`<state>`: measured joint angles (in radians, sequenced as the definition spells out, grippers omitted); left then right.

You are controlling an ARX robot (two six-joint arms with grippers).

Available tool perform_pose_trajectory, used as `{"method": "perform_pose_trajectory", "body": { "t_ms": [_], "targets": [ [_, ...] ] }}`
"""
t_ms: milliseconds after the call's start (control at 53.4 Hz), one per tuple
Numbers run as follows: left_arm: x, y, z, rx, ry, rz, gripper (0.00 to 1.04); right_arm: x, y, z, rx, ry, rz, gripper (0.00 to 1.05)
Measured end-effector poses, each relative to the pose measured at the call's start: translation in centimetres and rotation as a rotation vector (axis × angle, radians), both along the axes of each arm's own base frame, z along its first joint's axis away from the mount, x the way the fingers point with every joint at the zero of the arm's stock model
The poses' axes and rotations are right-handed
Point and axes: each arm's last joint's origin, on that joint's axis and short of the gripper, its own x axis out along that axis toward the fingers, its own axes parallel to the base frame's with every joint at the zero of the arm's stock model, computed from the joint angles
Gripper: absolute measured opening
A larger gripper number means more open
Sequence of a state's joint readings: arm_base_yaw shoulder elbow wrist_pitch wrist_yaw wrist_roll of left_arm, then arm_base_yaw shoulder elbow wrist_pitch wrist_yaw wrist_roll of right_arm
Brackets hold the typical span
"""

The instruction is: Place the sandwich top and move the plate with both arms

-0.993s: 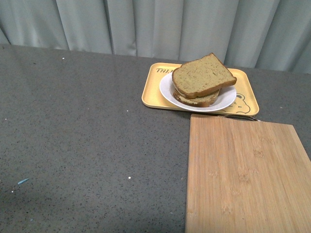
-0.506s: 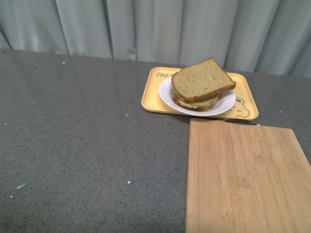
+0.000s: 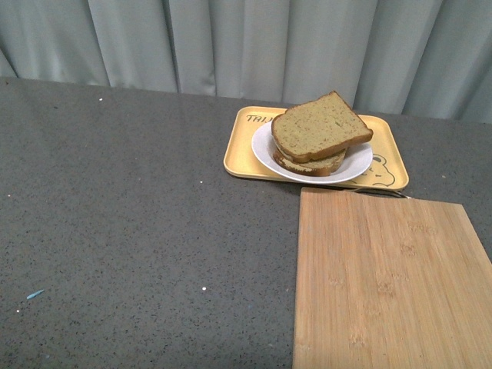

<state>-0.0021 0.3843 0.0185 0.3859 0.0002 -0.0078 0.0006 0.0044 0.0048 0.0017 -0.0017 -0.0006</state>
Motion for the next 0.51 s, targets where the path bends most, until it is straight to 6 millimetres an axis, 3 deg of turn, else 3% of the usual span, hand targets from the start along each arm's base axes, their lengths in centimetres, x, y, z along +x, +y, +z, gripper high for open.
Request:
{"method": "perform_pose_trajectory", "body": {
  "t_ms": [506],
  "targets": [
    [-1.2,0.0,0.0,0.000,-0.002,0.000,0.04,0.0,0.0,0.0,0.000,0.000,0.000,0.95]
  ]
}}
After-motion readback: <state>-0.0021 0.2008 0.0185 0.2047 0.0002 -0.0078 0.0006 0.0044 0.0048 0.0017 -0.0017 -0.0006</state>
